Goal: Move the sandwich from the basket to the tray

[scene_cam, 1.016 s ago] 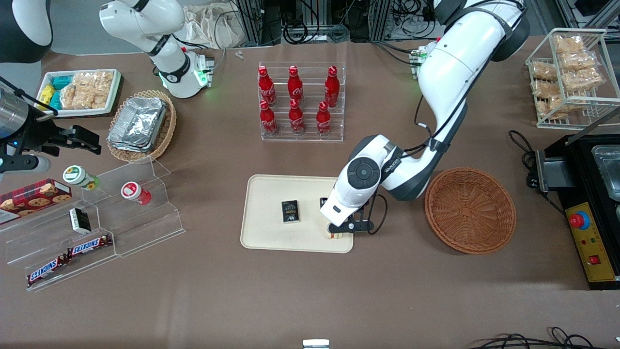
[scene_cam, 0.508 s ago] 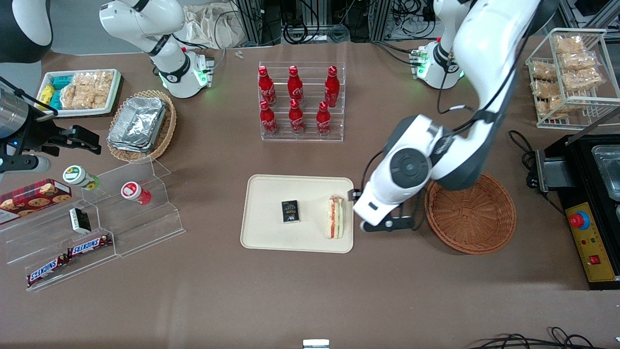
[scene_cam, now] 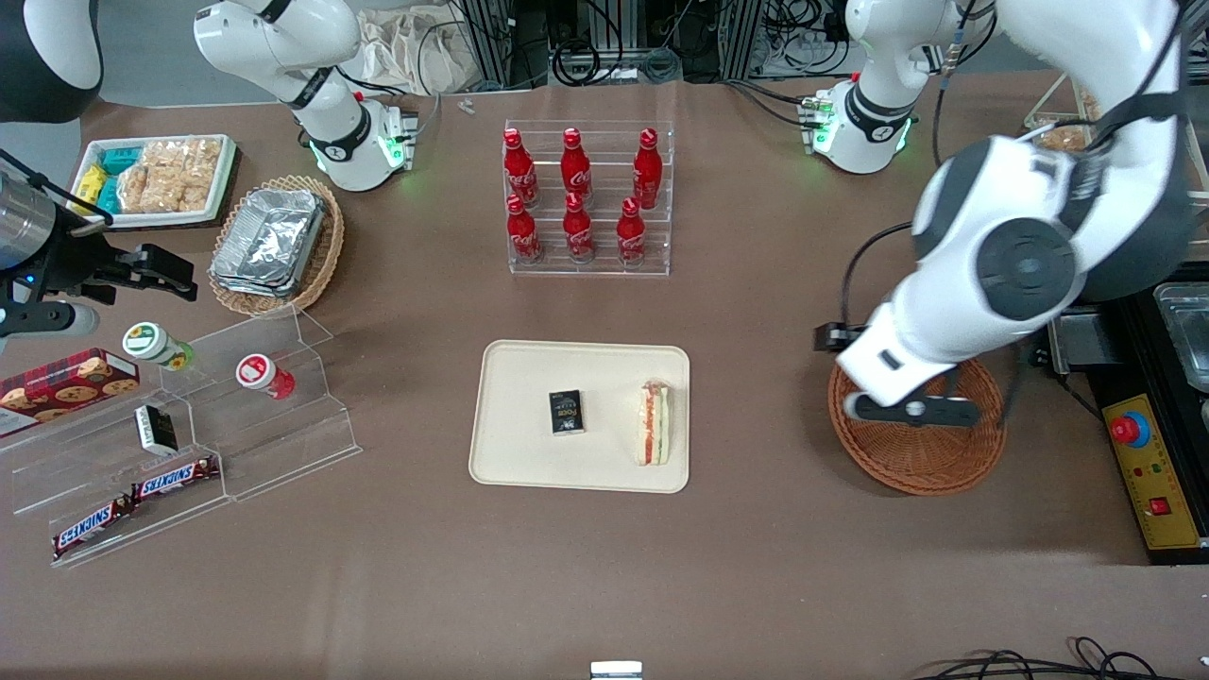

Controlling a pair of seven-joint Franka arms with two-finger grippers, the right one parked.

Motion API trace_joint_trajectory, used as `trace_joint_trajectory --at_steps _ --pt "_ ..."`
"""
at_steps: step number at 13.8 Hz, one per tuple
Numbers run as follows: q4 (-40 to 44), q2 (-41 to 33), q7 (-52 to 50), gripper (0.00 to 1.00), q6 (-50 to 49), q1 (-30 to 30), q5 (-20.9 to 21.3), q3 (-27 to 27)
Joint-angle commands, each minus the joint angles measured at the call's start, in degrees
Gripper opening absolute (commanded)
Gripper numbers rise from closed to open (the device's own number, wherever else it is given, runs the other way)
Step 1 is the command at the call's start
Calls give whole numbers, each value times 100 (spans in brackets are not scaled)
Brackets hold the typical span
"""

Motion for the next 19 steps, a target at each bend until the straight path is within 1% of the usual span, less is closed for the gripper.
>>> trace_joint_trajectory --at_steps 1,3,5,7,10,11,14,17,19 --pt "-169 -435 313 100 -193 385 -24 -32" --pt "-160 -489 313 100 -290 508 89 -23" --pt "-177 -497 278 100 -308 509 405 -23" --pt "-177 -585 330 100 -492 666 407 21" --pt "-169 -594 339 100 -440 807 398 30" --pt "-169 -603 391 100 -440 964 380 21" --pt "-221 -682 839 100 -343 1246 301 21" --pt "-493 -892 972 100 -203 1247 284 47" --pt "-748 -1059 972 100 -36 1073 231 353"
